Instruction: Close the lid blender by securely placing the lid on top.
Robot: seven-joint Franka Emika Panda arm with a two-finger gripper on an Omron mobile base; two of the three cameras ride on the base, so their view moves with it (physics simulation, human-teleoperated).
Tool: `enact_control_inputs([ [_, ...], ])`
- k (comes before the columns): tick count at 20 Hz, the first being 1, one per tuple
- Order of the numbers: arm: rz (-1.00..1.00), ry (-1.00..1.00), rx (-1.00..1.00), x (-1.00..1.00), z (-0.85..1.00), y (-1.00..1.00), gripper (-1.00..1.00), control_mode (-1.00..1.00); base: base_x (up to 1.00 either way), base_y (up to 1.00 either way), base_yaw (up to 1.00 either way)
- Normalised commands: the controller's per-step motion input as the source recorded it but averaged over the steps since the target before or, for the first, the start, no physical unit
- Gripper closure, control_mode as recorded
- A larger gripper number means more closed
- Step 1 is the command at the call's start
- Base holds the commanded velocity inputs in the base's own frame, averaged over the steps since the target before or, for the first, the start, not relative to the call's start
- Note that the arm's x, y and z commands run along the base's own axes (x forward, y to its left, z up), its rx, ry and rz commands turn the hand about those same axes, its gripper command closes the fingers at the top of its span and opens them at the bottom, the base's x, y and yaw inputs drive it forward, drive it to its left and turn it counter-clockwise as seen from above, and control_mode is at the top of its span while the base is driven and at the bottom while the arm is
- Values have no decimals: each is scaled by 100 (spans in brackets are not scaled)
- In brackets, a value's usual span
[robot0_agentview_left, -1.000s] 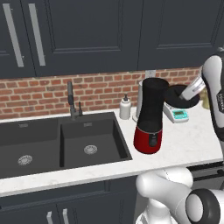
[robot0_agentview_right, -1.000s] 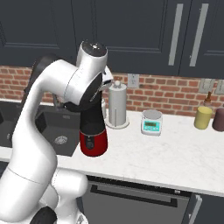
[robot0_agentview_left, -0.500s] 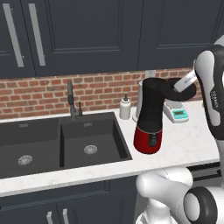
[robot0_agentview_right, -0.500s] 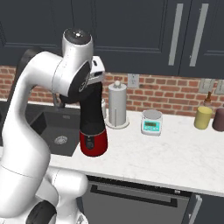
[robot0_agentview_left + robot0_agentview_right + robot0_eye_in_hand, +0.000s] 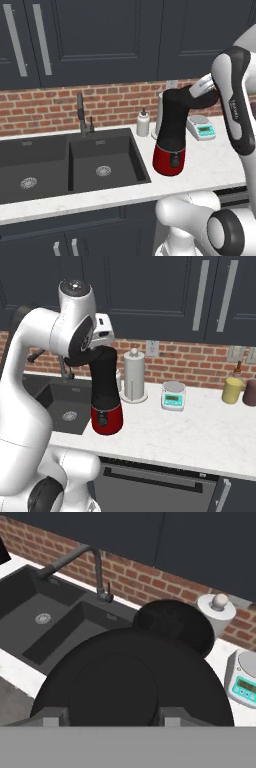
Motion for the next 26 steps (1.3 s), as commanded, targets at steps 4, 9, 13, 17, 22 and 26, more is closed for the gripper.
enact_control_inputs([
  [4, -11, 0, 10, 15, 0, 3, 100, -100, 0, 0, 0],
  [9, -12, 0, 15, 15, 0, 0, 100, -100, 0, 0, 0],
  [13, -12, 0, 15, 11, 0, 0, 100, -100, 0, 0, 0],
  [17, -11, 0, 10, 7, 0, 0, 100, -100, 0, 0, 0],
  [22, -9, 0, 1, 7, -7, 0, 100, -100, 0, 0, 0],
  [26, -7, 0, 0, 16, -18, 0, 100, -100, 0, 0, 0],
])
